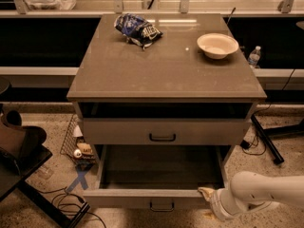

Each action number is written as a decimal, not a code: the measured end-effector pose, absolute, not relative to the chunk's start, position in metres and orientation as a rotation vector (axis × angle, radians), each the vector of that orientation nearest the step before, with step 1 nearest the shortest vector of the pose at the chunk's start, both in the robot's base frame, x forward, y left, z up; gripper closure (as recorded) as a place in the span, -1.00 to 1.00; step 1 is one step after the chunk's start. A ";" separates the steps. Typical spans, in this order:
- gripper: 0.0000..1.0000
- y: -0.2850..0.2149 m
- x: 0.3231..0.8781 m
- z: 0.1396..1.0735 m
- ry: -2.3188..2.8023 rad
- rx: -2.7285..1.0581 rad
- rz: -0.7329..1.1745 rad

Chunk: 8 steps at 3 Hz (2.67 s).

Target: Open middle drawer

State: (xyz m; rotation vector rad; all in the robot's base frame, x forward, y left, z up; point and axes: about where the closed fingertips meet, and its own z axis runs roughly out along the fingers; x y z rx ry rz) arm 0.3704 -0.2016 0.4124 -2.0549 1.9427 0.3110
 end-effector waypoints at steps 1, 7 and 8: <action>1.00 -0.202 0.370 0.414 1.943 -2.055 0.311; 1.00 -0.236 0.293 0.451 1.988 -2.048 0.324; 1.00 -0.235 0.298 0.451 1.986 -2.051 0.314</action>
Offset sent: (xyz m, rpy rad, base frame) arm -0.3002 -0.1771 0.1006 -0.2020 0.2420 -0.3182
